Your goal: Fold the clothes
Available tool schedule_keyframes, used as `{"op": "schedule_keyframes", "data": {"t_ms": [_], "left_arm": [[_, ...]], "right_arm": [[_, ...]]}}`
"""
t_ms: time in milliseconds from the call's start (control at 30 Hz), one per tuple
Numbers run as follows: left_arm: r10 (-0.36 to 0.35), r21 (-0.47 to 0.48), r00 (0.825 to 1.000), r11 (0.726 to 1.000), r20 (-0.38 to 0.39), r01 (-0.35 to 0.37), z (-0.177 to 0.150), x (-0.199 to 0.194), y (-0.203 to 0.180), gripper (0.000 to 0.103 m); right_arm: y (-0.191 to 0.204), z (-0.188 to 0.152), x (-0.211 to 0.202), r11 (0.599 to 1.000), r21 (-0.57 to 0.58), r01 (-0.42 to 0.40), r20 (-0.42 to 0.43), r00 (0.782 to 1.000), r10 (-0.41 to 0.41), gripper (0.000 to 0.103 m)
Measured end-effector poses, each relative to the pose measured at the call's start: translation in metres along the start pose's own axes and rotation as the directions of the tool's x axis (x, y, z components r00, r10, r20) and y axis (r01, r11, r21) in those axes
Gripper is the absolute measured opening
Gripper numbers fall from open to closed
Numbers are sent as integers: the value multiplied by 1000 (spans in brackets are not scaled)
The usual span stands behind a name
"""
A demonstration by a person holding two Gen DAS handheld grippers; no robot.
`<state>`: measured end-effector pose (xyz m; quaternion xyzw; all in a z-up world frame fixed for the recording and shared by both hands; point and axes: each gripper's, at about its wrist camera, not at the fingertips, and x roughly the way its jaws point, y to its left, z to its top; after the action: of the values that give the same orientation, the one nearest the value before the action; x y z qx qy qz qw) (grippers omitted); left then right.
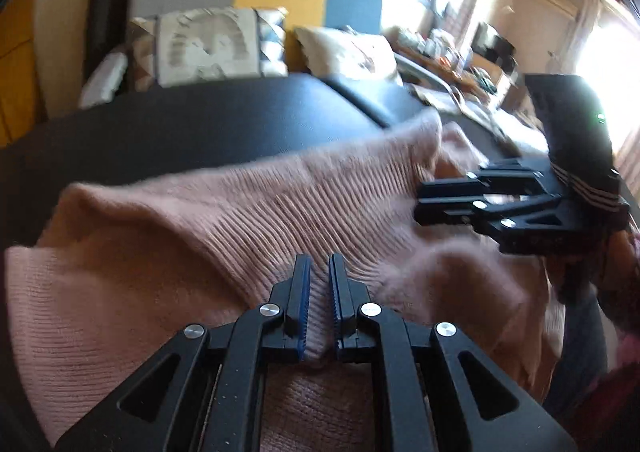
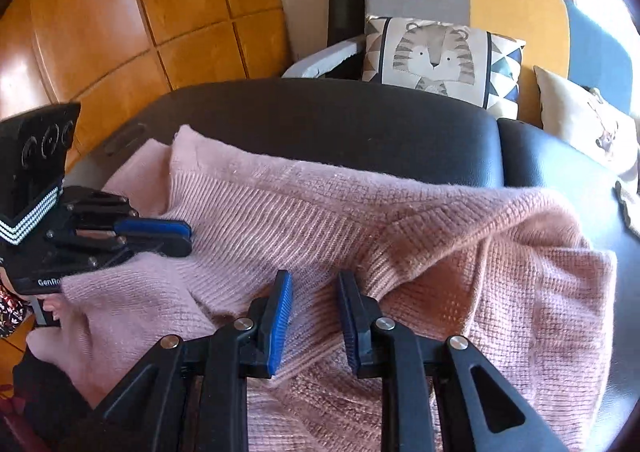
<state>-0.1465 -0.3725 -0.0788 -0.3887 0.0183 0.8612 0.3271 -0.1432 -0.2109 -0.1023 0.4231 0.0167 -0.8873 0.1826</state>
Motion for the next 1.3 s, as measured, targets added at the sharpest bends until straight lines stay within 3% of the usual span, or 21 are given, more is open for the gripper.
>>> {"op": "schedule_keyframes", "data": {"t_ms": [100,267,400,600,900,1300], "left_arm": [[84,-60,994,995,73,-80,20,-5,8,10],[267,-109,962,956,-52,-271,28,19,35,11],[247,-178,967,951,-64,-254,19,25,52,12],[265,-172,962,947,-64,-273,31,42,64,12],[236,-211,971,948,-40,-239,53,62,88,12],[313,-161,949,936,-28,-313,62,73,85,12]], "right_arm": [[2,22,-14,1000,31,0,53,999,-2,24],[-4,49,4,995,34,92,-20,996,-91,25],[-11,47,26,991,26,133,-84,988,-131,25],[-25,50,36,989,69,127,-25,992,-126,25],[-42,70,50,990,75,120,15,993,-121,25],[-45,83,62,985,59,160,44,986,-163,25]]}}
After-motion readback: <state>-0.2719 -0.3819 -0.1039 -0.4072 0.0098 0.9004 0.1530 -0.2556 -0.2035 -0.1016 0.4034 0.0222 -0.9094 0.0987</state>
